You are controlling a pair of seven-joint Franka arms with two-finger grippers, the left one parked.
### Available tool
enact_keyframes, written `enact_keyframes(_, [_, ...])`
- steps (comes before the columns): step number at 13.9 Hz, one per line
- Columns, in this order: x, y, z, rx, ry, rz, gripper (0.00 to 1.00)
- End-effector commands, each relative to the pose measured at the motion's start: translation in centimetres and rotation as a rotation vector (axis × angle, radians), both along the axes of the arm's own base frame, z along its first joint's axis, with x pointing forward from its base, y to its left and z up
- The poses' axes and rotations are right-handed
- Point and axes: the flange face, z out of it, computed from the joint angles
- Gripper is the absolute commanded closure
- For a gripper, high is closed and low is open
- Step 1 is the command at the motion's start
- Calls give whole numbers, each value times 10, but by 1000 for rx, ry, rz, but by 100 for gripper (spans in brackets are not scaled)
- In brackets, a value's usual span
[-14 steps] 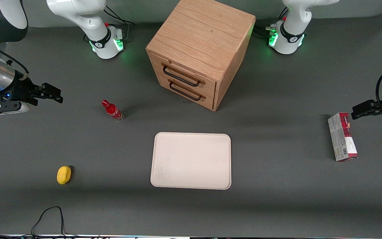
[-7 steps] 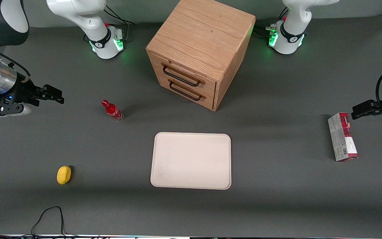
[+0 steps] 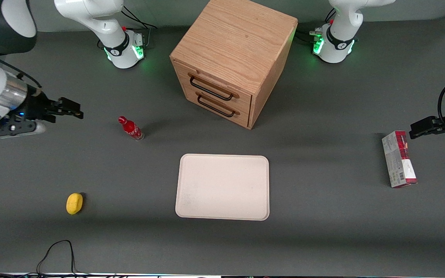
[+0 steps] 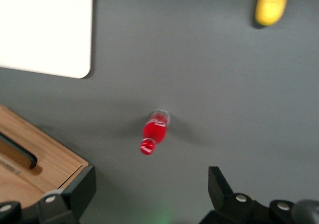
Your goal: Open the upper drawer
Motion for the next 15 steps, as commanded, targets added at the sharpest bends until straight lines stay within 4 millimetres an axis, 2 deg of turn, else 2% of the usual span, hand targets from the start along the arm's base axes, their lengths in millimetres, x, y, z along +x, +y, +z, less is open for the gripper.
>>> enact_keyframes(1, [13,53,-11,17,14,104,0])
enact_keyframes(3, [16,74,-28,23,42,157,0])
enact_keyframes(6, [-5,153,-21,53,30,359,0])
enact_keyframes(7, [-13,176,-19,52,28,404,0])
enact_keyframes(8, [-19,190,-20,54,30,437,0])
enact_keyframes(12, [-23,240,-37,136,49,736,0])
enact_keyframes(15, [-27,256,-49,199,80,745,0])
